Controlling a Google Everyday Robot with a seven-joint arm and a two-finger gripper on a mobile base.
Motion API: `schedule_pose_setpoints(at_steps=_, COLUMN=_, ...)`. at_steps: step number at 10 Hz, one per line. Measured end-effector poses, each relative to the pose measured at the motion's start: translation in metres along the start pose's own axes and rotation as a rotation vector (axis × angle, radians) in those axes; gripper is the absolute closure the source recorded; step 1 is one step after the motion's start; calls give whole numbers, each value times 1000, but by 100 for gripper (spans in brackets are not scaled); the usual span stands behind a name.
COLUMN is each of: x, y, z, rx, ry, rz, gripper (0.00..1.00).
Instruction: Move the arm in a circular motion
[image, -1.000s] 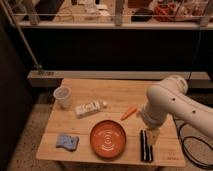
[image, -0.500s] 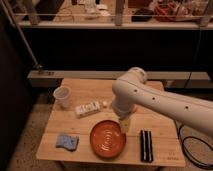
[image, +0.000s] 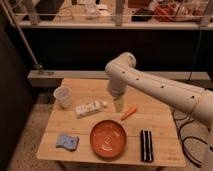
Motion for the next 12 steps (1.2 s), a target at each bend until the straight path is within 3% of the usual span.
schedule_pose_setpoints(at_steps=3, x=76, y=-3, z=2, rx=-5, ry=60, rz=122, gripper=20)
schedule_pose_setpoints(at_steps=7, x=168, y=21, z=0, rx=-22, ry=119, rz=265, gripper=20)
schedule_pose_setpoints(at_steps=10, x=227, y=71, z=-6, rx=-41, ry=142, rz=359, gripper=20)
schedule_pose_setpoints(at_steps=12, x=242, y=126, z=-16, rx=-46, ry=140, rz=394, gripper=20)
